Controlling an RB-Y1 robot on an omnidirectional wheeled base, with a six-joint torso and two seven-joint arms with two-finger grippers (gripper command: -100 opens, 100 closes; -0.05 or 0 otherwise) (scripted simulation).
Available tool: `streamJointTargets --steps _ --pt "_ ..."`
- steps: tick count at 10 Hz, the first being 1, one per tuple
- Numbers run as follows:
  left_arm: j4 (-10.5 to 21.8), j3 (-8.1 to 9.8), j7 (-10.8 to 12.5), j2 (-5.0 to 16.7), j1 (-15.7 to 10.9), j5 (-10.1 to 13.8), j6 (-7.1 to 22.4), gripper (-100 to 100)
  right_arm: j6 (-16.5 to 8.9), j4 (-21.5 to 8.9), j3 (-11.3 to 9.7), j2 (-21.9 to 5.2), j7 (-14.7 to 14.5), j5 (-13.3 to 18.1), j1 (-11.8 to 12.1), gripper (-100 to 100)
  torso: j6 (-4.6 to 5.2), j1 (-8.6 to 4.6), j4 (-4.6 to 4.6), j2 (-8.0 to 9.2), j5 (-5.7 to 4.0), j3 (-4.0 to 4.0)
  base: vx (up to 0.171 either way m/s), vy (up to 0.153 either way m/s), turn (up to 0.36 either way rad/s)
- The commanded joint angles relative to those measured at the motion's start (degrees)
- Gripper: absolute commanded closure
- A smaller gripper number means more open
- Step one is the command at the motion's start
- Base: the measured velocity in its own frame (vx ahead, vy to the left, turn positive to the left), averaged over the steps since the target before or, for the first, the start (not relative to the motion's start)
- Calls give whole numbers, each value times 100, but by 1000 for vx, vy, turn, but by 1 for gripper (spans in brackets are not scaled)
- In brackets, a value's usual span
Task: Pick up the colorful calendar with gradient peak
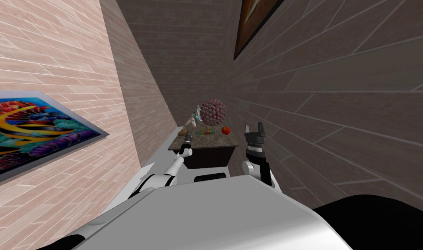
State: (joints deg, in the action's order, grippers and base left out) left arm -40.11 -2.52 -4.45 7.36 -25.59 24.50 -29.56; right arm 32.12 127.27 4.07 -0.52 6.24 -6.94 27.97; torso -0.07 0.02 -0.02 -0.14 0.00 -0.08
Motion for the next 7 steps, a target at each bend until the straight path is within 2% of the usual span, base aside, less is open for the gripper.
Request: streamJointTargets --steps 1,2,3,4,6,7 --pt "18 -34 -20 177 -5 33 -63 -100 0 0 0 0 0 0 0 0 0 0 0 0 0 0 -36 45 93" --pt "6 -43 -11 279 -5 40 -87 -100 0 0 0 0 0 0 0 0 2 -3 1 4 0 2 -68 24 32" --pt "11 -14 55 282 -31 9 -87 -100 0 0 -1 0 0 0 -1 0 4 -12 3 15 -2 8 -114 -102 -89" --pt "17 3 76 231 -43 -5 -80 -100 0 0 -2 2 0 0 -2 0 8 -56 6 30 -9 17 -88 -184 -91" --pt "53 58 114 -60 -56 -54 -48 -100 0 0 -3 3 0 0 -2 0 12 -108 4 15 -21 9 -29 -182 -118" --pt "53 58 114 -60 -56 -54 -48 -100 0 0 -3 2 0 0 -1 0 10 -92 2 3 -20 2 15 -61 -21"
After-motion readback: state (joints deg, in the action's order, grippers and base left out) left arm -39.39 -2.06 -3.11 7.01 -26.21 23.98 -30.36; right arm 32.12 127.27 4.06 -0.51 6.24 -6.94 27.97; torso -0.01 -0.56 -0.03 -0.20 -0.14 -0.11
